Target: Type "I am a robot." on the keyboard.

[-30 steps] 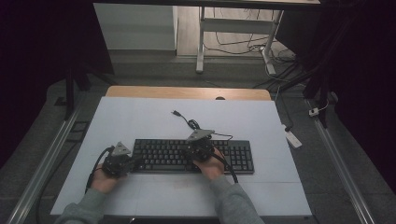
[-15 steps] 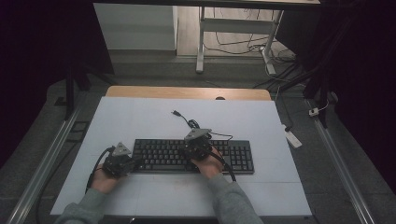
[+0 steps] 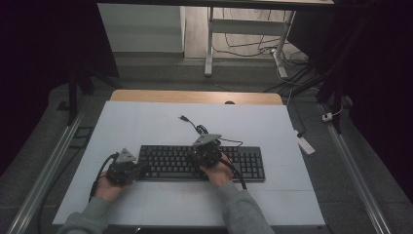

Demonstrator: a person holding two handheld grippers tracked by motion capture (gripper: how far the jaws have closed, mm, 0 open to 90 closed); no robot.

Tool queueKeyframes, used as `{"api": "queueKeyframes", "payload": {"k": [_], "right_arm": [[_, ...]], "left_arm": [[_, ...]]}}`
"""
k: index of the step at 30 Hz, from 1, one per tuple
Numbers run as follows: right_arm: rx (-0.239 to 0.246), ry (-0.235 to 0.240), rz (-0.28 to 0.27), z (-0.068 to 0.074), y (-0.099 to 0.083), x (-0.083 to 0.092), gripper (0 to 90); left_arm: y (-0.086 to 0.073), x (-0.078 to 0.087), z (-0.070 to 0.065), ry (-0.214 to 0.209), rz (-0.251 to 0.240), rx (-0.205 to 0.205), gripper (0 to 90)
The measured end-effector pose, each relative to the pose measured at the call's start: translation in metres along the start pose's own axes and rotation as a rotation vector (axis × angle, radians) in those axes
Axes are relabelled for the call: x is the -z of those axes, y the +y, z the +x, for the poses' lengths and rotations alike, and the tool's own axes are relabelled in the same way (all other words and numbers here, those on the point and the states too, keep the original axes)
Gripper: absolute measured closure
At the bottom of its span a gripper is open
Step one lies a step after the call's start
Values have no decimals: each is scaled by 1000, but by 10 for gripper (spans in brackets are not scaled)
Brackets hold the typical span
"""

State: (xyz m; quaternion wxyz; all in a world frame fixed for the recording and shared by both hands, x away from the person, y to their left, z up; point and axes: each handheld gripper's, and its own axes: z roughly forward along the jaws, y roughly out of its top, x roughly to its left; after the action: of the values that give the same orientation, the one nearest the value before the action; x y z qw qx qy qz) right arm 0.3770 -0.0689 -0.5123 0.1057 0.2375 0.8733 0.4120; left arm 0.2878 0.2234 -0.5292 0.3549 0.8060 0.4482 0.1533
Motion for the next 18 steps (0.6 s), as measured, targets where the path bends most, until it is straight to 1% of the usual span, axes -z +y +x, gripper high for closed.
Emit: {"api": "queueKeyframes", "payload": {"k": [1,2,3,5,6,7,8,9,10,11,12,14,15,16,18], "right_arm": [[0,0,0,0,0,0,895],[-3,11,-11,0,0,1,893],[-1,14,-11,-1,0,3,870],[-11,22,-25,-1,-1,6,799],[-13,19,-41,-2,-1,11,745],[-15,16,-48,-2,-2,14,725],[-15,16,-48,-2,-2,14,725],[-19,16,-57,-3,-3,18,710],[-24,15,-71,-4,-5,24,681],[-27,11,-78,-4,-7,27,670],[-27,11,-78,-4,-7,27,670],[-25,8,-85,-6,-10,33,648],[-21,2,-86,-7,-13,39,629],[-21,2,-86,-7,-13,39,629],[-20,2,-92,-8,-16,46,621]], "left_arm": [[0,1,1,4,-3,3,845],[0,1,1,6,-7,10,832],[0,1,2,4,-11,12,819],[0,3,2,-4,-28,15,782],[0,4,2,-9,-38,19,733],[1,5,2,-14,-46,22,708],[1,6,2,-20,-54,26,708],[1,6,2,-23,-60,26,680],[1,7,2,-23,-64,26,618],[1,8,1,-21,-66,24,585],[1,8,1,-19,-68,25,585],[1,9,1,-19,-72,33,535],[1,10,2,-23,-75,37,505],[1,10,2,-25,-79,45,505],[2,11,2,-27,-82,45,480]]}}
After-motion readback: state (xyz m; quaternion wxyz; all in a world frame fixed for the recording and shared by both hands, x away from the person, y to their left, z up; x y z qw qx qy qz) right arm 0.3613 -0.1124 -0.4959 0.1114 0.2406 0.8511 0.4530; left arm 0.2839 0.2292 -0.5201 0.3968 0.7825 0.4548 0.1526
